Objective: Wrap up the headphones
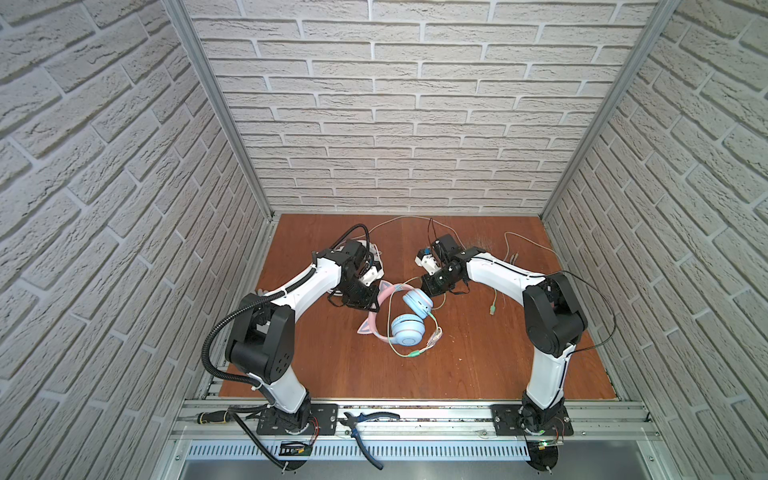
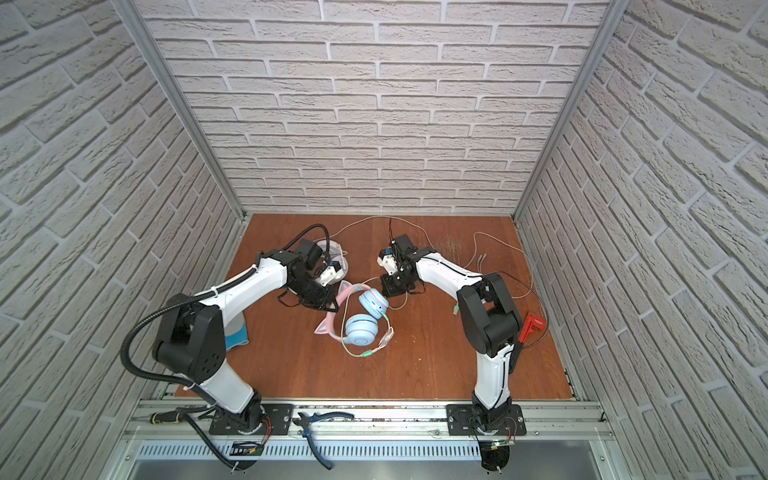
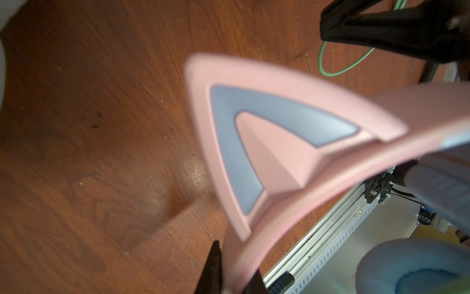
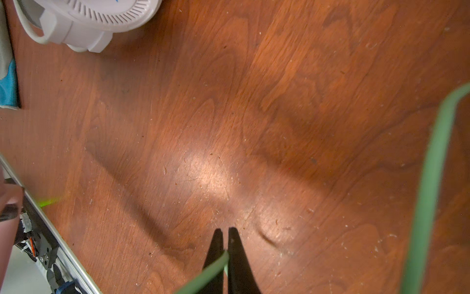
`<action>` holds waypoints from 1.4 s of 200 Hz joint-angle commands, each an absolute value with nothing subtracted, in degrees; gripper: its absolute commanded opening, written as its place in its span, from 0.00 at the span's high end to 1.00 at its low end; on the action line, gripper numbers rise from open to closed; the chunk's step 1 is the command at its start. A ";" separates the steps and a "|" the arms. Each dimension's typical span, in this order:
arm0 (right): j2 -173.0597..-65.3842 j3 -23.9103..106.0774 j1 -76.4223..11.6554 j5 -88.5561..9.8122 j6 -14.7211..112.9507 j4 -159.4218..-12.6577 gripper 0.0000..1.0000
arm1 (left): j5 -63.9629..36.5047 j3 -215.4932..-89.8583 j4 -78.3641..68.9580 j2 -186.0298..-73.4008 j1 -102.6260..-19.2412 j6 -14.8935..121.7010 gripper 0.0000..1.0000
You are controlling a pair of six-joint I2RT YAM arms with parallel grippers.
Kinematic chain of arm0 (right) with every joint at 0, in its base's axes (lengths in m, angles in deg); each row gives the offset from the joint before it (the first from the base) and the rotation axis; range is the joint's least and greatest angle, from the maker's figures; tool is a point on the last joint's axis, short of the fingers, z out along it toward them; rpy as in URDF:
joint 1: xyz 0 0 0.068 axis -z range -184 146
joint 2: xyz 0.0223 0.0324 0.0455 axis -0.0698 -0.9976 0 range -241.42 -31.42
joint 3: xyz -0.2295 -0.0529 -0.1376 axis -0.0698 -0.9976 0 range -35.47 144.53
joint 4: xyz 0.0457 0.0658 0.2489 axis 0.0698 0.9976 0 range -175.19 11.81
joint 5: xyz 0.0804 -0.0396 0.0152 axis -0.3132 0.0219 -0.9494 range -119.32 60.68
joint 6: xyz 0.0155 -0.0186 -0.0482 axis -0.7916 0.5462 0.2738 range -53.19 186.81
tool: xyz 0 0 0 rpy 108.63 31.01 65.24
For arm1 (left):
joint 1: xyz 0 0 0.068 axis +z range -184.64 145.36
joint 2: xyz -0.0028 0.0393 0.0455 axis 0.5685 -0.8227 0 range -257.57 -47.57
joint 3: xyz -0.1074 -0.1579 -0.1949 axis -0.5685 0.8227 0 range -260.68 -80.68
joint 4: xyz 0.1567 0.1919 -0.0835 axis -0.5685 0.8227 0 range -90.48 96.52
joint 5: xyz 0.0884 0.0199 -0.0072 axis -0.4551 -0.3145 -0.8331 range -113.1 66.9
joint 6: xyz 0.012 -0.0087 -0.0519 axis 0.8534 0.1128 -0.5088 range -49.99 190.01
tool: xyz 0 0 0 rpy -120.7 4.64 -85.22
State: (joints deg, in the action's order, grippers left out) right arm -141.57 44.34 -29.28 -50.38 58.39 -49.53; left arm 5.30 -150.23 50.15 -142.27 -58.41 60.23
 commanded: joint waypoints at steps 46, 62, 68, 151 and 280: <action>-140.59 37.39 -28.79 -53.99 56.43 -55.41 0.94 | 8.72 -149.23 45.70 -136.77 -54.73 57.05 1.00; -140.42 35.90 -28.79 -54.58 56.31 -56.54 0.93 | 8.96 -149.23 45.00 -136.14 -54.01 56.15 1.00; -140.42 35.46 -28.78 -54.78 56.15 -57.05 0.93 | 9.21 -149.23 44.76 -136.00 -53.89 55.90 1.00; -141.22 31.14 -28.79 -56.65 55.27 -61.50 0.83 | 9.42 -149.93 44.18 -135.57 -53.16 54.11 1.00; -139.00 26.47 -28.78 -60.74 58.57 -61.55 0.76 | 8.45 -153.28 42.21 -137.09 -48.92 49.45 1.00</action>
State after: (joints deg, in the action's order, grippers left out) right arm -140.30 27.99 -28.84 -60.19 56.84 -63.32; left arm 5.72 -149.95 44.49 -137.74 -49.41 50.55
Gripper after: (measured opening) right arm 0.234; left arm 0.130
